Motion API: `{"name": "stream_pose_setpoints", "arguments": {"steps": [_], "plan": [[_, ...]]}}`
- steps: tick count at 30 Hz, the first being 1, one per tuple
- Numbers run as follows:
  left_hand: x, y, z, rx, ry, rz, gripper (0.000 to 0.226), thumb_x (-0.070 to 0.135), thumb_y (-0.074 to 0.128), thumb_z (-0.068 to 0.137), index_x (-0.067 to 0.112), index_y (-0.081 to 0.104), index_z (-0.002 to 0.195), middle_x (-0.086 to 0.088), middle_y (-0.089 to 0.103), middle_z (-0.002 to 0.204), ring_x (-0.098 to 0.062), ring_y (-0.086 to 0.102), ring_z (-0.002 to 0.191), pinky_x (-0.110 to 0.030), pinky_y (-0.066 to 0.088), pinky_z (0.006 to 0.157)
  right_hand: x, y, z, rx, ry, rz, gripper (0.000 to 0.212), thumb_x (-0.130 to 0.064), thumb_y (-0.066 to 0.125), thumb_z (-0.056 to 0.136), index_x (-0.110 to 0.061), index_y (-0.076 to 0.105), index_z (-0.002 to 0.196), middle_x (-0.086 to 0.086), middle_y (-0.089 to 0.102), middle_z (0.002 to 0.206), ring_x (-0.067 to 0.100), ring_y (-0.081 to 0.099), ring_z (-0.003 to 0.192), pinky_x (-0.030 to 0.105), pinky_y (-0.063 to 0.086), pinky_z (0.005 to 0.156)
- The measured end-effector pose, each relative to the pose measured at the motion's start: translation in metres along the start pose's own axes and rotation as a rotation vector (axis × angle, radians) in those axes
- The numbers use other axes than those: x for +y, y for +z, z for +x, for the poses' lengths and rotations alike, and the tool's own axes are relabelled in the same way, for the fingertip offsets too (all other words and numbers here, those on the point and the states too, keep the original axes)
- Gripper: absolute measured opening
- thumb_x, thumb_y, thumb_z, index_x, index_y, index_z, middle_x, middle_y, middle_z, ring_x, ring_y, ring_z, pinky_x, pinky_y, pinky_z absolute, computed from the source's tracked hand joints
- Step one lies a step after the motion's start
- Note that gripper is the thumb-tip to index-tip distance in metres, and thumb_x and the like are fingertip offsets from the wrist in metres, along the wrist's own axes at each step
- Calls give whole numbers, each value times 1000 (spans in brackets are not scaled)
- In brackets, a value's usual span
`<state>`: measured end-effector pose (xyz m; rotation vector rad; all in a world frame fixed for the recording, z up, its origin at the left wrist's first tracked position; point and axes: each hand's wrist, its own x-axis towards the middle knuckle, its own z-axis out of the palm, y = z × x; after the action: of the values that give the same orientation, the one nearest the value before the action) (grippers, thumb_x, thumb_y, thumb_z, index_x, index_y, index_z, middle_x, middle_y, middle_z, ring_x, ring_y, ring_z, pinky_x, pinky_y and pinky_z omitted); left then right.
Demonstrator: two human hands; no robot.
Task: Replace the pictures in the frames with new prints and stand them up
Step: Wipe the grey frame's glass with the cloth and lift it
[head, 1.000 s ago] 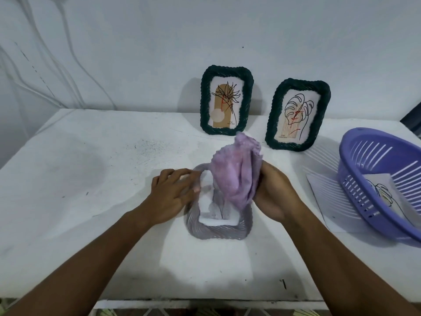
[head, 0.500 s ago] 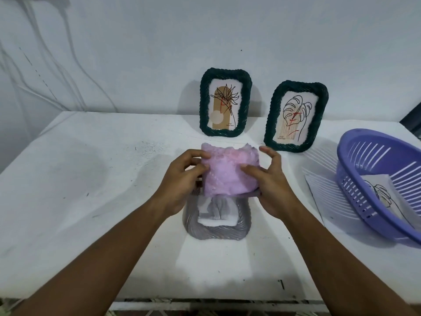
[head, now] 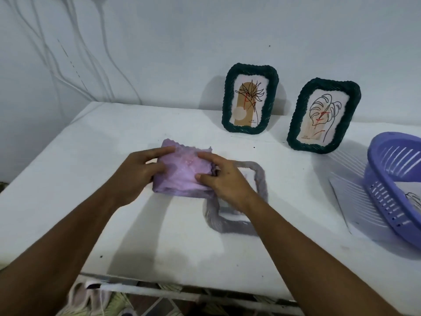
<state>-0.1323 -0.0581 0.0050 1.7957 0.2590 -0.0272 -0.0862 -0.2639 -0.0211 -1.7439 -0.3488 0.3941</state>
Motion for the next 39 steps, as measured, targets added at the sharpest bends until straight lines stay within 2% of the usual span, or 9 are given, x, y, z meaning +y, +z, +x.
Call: {"name": "stream_pose_setpoints", "arguments": {"steps": [5,9,15,19,23,27,29,31,39], "plan": [[-17,-37,-16,87,-19,221,45,-5,52,85,29,68,109,1,71,77,-3,61,61,-9,43,53,0,54,8,-77,-34,-259,56,-15,67,85,-13,48,137,8,55,132,20,55,116,22,43,96],[-34,-54,-25,125,-19,480,53,23,52,67,27,65,118,4,60,116,-3,60,82,-16,43,73,1,80,7,-144,-71,-387,38,-15,64,84,-11,60,122,10,66,111,18,60,91,11,42,64],[-58,-59,-20,119,-6,777,47,13,59,83,18,57,130,-5,52,130,-12,50,99,-14,30,84,-8,88,7,-173,-59,-532,37,-17,62,87,-7,59,122,16,63,119,30,59,106,30,45,84],[-67,-58,-16,115,14,838,49,8,58,84,14,55,132,-11,51,130,-21,52,110,-13,28,83,-9,86,6,-186,-36,-548,40,-18,63,87,-6,57,125,17,62,121,29,58,108,29,44,86],[-64,-53,-15,176,35,929,58,29,44,71,17,62,125,-15,53,123,-38,50,107,-35,38,92,-12,76,1,-192,-25,-532,46,-22,64,88,-12,53,132,12,66,110,25,60,101,24,41,77],[-44,-18,-13,161,253,815,48,36,44,74,17,68,111,-7,59,99,-13,56,94,-22,34,84,-10,33,-10,20,-27,-465,39,-28,66,87,-23,57,125,6,67,90,20,62,74,25,48,69],[-31,10,-12,75,331,674,29,16,58,84,19,66,112,-1,56,95,2,54,83,-9,33,78,-2,2,-18,139,2,-457,33,-27,64,88,-26,59,121,2,67,94,14,63,76,27,51,72],[-26,36,-8,-25,341,619,37,12,60,88,27,59,122,-1,56,103,-2,53,78,-7,37,71,7,-28,-26,213,43,-534,31,-25,62,89,-27,59,120,0,64,99,12,61,80,24,48,69],[-26,87,17,-204,236,806,48,34,52,93,34,41,139,-12,54,122,-30,53,110,-33,42,91,36,-81,-47,235,255,-677,43,-34,61,89,-39,49,129,4,48,127,25,48,117,34,42,98]]}}
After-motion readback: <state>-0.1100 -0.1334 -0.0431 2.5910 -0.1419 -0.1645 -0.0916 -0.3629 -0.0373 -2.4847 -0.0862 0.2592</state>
